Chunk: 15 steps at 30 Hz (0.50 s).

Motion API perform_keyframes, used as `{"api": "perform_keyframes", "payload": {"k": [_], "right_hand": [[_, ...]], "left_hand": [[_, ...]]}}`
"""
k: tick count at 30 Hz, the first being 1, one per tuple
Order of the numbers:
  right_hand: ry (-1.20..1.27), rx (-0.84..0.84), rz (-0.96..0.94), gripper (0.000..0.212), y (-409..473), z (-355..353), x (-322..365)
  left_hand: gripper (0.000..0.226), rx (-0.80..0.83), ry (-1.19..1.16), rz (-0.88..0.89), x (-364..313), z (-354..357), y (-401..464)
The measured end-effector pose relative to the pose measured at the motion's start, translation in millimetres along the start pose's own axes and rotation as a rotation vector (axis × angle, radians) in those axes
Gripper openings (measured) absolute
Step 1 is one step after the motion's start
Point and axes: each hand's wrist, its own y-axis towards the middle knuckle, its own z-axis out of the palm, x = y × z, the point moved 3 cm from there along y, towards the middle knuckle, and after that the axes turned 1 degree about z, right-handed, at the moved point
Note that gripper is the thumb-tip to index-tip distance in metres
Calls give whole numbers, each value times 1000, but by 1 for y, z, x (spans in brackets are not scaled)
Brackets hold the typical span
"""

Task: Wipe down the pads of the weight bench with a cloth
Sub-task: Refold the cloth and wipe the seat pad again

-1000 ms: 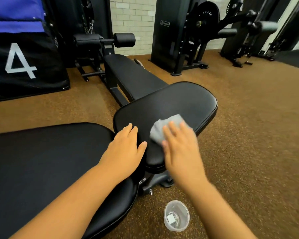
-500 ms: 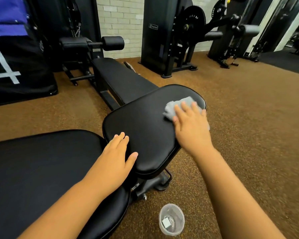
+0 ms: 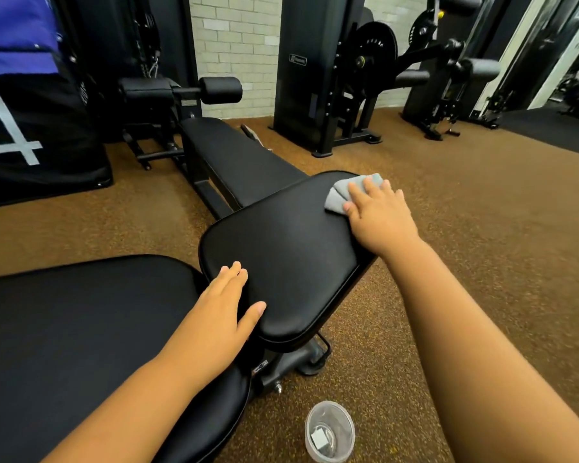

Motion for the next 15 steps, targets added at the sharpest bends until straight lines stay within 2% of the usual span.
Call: {"api": "perform_keyframes", "payload": {"k": [3, 5, 8, 9, 11, 15], "right_hand": [[6, -3, -178, 57, -31, 0, 55], [108, 27, -344, 65, -71, -3, 95], [257, 22, -506, 49, -124, -6, 126], [368, 16, -493, 42, -133, -6, 127], [648, 19, -341, 32, -138, -13, 121], [1140, 145, -27, 10, -130, -27, 108]], "left_hand": [[60, 10, -54, -9, 3, -2, 2], [45, -70, -160, -62, 7, -11, 3], [34, -238, -343, -192, 16, -25, -2], [32, -255, -406, -218, 18, -27, -3], [26, -251, -560, -252, 15, -30, -4], [19, -92, -883, -291, -14, -33, -5]]}}
